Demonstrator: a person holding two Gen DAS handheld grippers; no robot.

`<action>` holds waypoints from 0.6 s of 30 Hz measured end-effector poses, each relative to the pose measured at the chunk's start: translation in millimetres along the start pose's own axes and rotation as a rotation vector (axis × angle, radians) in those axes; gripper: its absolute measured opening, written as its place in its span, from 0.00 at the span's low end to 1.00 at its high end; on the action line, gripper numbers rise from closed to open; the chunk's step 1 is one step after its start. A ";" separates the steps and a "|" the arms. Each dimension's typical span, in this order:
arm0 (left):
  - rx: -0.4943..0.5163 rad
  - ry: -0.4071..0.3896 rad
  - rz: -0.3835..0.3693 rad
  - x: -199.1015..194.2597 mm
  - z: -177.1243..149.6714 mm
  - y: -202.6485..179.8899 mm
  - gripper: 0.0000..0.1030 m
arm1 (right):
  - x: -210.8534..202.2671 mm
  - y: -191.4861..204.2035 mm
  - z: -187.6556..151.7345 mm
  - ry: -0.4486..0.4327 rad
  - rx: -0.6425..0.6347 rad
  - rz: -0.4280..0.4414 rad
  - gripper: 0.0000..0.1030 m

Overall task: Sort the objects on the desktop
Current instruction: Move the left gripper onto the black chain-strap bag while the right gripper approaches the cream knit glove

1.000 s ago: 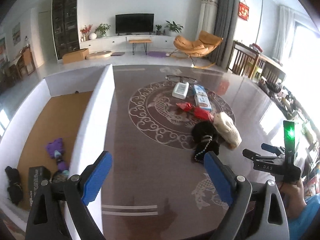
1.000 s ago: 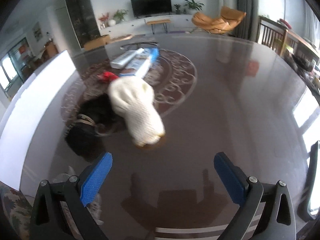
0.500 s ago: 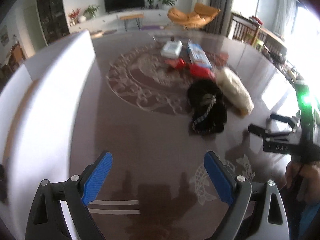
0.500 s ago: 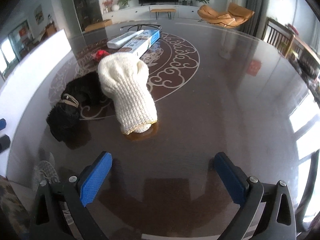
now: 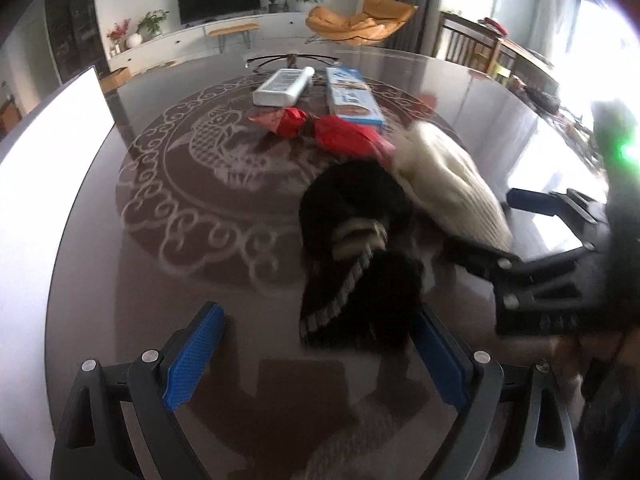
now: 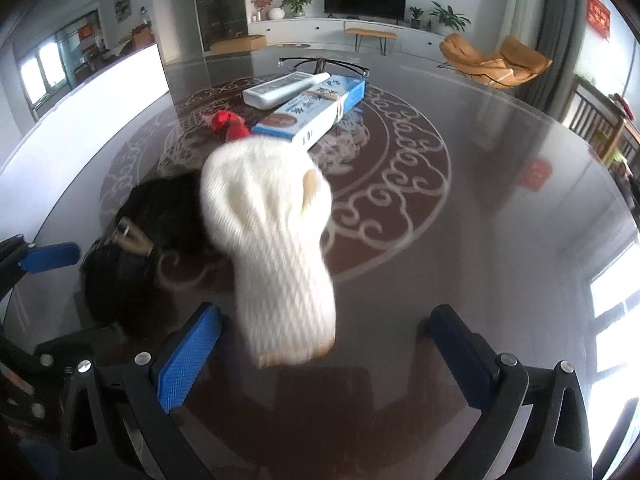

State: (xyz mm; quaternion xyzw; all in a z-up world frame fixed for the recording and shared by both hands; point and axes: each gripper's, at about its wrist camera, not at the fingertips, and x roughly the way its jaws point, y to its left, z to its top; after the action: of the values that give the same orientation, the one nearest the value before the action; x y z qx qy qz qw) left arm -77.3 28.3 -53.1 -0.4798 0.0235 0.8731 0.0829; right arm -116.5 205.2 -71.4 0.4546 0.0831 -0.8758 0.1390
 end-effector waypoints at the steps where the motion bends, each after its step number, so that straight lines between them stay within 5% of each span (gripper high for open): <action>1: -0.004 -0.005 0.027 4.7 7.0 0.1 0.92 | 2.4 -0.3 4.1 -0.003 -0.003 0.001 1.00; 5: -0.043 -0.002 0.079 20.3 28.6 10.6 1.00 | 15.5 -4.4 19.9 -0.007 0.009 -0.004 1.00; 18: -0.062 -0.049 0.083 20.8 26.9 20.7 1.00 | 18.8 -3.2 23.7 -0.008 0.037 -0.024 1.00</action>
State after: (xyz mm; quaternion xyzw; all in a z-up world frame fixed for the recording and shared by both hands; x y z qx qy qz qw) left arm -114.1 13.7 -56.9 -0.4590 0.0144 0.8877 0.0324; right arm -146.1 198.7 -73.1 0.4526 0.0719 -0.8806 0.1206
